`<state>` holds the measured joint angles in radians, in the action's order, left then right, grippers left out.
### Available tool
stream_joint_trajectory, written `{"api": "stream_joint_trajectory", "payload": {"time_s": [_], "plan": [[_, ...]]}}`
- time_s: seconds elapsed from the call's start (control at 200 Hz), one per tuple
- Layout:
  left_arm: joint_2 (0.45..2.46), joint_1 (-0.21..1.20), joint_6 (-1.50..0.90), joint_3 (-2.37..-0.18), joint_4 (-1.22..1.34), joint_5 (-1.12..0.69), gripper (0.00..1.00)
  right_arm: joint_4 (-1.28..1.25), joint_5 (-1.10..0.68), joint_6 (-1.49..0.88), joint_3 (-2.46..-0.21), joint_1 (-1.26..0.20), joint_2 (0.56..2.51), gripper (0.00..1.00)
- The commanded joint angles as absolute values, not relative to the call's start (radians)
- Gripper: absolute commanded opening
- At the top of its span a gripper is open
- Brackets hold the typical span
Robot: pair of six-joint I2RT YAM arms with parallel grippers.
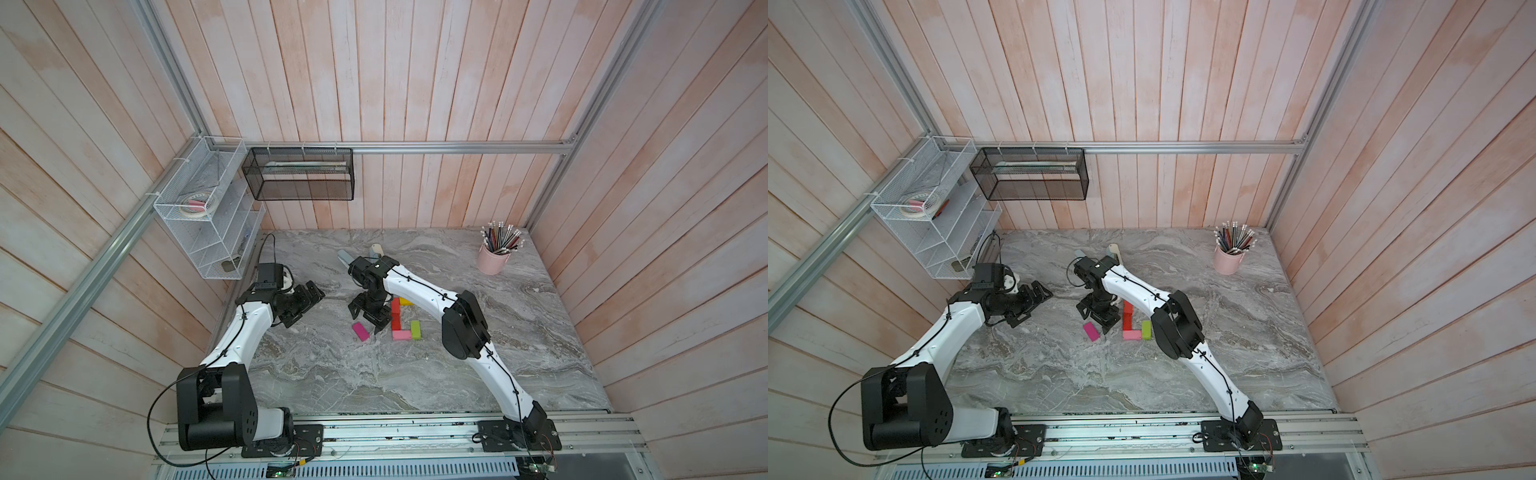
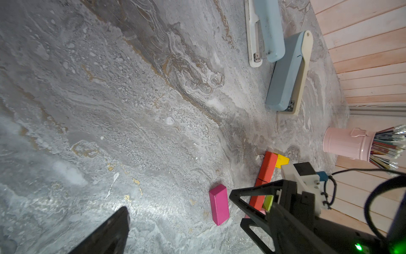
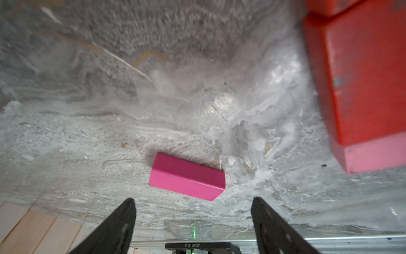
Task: Assemble the number 6 with building blocks
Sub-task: Pick up the building block from the center of the board.
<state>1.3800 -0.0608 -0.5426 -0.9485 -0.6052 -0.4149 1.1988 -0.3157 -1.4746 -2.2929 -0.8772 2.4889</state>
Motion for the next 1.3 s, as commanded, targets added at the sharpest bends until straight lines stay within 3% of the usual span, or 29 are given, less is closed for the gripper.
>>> {"api": "stream_joint_trajectory", "payload": {"time_s": [0.0,0.905,1.295], "plan": [[1.371,-0.063,-0.522,-0.936,-0.597,-0.428,1.00,1.187,-0.322,-1.515,-2.278,-0.886,2.519,0.85],[1.344,-0.063,-0.508,-0.909,-0.595,-0.436,1.00,1.158,-0.322,-1.522,-2.275,-0.904,2.569,0.79],[1.333,-0.063,-0.503,-0.900,-0.601,-0.430,1.00,1.164,-0.297,-1.509,-2.279,-0.907,2.577,0.68]]}}
